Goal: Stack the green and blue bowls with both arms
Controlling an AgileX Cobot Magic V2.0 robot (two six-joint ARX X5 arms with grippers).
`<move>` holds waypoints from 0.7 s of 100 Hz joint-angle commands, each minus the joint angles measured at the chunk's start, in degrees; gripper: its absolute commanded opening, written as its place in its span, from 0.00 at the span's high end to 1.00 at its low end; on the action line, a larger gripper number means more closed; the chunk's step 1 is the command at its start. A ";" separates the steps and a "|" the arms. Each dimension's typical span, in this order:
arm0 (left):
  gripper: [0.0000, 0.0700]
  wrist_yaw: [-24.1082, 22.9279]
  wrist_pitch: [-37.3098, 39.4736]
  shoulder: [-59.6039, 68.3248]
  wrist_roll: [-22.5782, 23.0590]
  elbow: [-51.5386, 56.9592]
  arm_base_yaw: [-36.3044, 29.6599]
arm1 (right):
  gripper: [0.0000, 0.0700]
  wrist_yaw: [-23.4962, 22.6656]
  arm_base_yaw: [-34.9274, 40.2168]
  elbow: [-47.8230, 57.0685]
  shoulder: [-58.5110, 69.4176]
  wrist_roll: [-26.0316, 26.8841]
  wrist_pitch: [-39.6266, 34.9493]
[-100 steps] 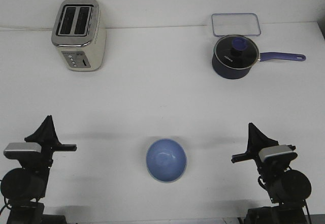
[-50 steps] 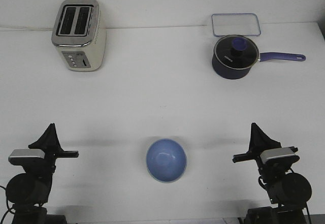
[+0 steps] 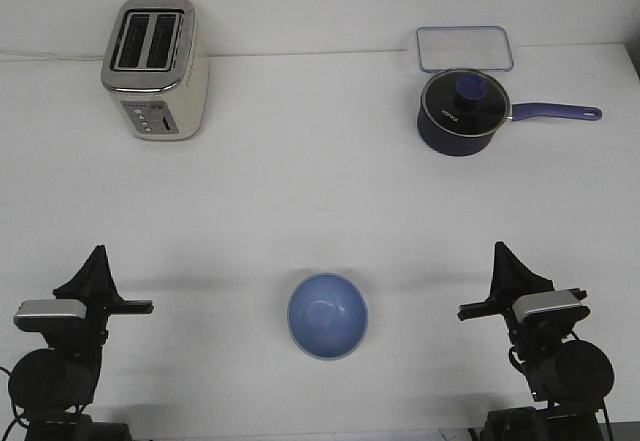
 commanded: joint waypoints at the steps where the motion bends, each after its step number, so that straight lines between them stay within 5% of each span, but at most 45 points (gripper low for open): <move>1: 0.98 1.64 0.37 -2.54 -0.04 -2.89 0.70 | 1.00 0.11 0.04 0.11 0.02 0.20 0.72; 23: 0.98 8.04 0.63 -12.26 -1.88 -14.47 3.30 | 1.00 0.09 0.04 0.11 0.02 0.20 0.72; 70: 0.98 9.31 0.26 -15.34 -2.45 -19.06 3.30 | 1.00 0.11 0.04 0.11 0.02 0.20 0.70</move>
